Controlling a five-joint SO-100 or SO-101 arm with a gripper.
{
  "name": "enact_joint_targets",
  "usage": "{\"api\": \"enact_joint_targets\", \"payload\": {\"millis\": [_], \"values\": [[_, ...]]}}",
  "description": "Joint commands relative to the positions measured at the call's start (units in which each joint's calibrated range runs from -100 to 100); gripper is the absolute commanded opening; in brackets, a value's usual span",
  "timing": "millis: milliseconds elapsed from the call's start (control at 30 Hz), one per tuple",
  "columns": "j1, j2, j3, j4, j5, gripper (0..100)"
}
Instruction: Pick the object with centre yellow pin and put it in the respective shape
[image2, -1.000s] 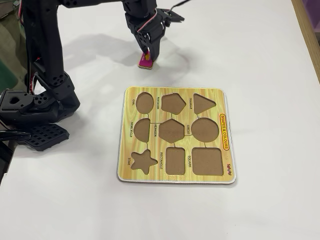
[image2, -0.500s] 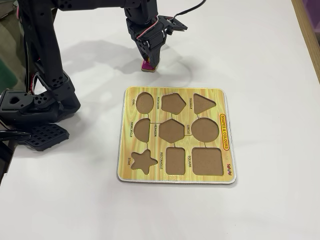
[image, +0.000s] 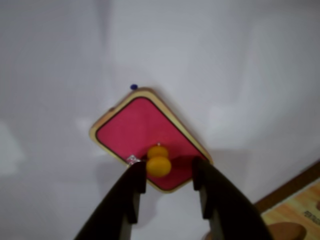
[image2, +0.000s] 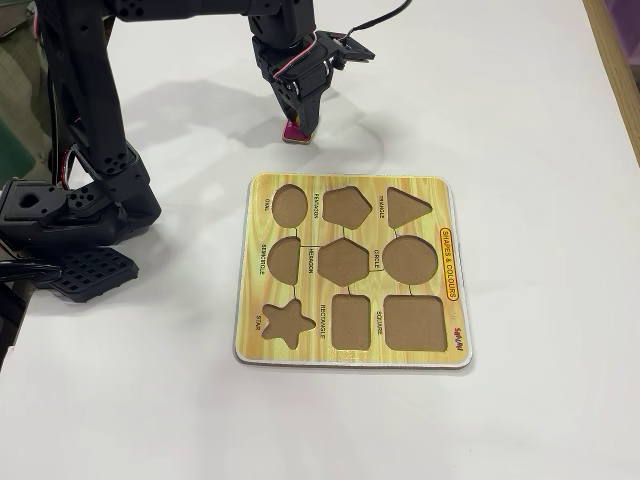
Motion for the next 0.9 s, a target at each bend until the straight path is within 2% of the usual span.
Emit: {"api": "enact_joint_targets", "payload": {"millis": [0, 867], "values": [[0.08, -2.83, -1.44, -0.74, 0.01, 11], [0.08, -2.58, 0.99, -2.99, -0.25, 10]]}}
